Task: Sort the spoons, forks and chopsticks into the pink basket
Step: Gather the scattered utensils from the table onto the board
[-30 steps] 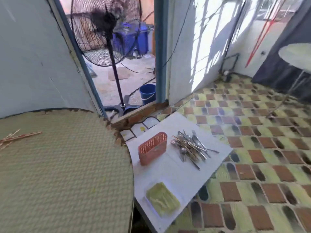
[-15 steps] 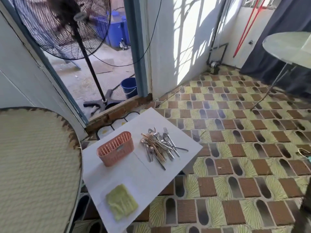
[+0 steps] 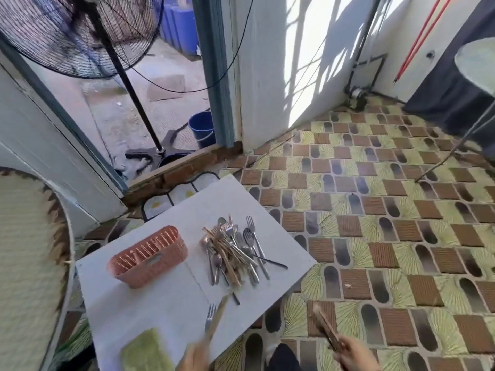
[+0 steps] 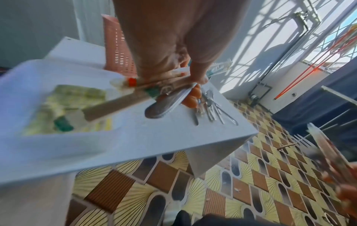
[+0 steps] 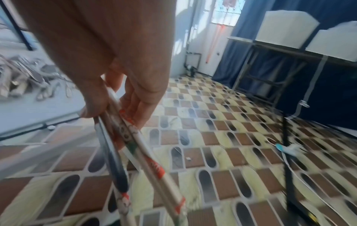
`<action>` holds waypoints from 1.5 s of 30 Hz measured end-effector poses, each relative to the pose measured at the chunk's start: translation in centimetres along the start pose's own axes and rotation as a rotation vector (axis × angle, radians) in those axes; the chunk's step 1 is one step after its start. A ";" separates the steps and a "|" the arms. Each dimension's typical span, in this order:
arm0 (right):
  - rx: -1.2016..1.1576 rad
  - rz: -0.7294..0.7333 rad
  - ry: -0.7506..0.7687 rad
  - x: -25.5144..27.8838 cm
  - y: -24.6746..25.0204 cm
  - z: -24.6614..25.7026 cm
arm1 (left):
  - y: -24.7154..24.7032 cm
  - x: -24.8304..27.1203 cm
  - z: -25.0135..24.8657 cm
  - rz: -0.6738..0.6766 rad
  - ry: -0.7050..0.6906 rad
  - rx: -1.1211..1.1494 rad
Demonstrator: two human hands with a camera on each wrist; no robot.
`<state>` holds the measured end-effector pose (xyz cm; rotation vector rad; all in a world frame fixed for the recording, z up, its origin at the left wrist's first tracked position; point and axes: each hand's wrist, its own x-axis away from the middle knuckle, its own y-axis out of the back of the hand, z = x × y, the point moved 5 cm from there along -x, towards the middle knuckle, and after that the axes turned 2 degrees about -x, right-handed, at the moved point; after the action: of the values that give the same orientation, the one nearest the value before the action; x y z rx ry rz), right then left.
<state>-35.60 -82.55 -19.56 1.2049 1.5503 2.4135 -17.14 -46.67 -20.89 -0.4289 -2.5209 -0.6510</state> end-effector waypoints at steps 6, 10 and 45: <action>-0.579 0.118 -0.003 -8.9 8.6 7.3 | -9.2 -4.5 -11.6 0.071 0.047 0.003; -0.631 0.103 0.043 -15.1 10.6 10.9 | -13.1 -9.8 -14.7 0.062 0.095 0.055; -0.689 0.016 0.047 -28.9 7.3 16.6 | -18.5 -18.8 -14.2 -0.381 0.126 -0.080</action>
<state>-2.52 -85.42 -27.40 1.0053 0.5946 2.6391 -3.74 -72.80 -26.93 0.0705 -2.4797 -0.8922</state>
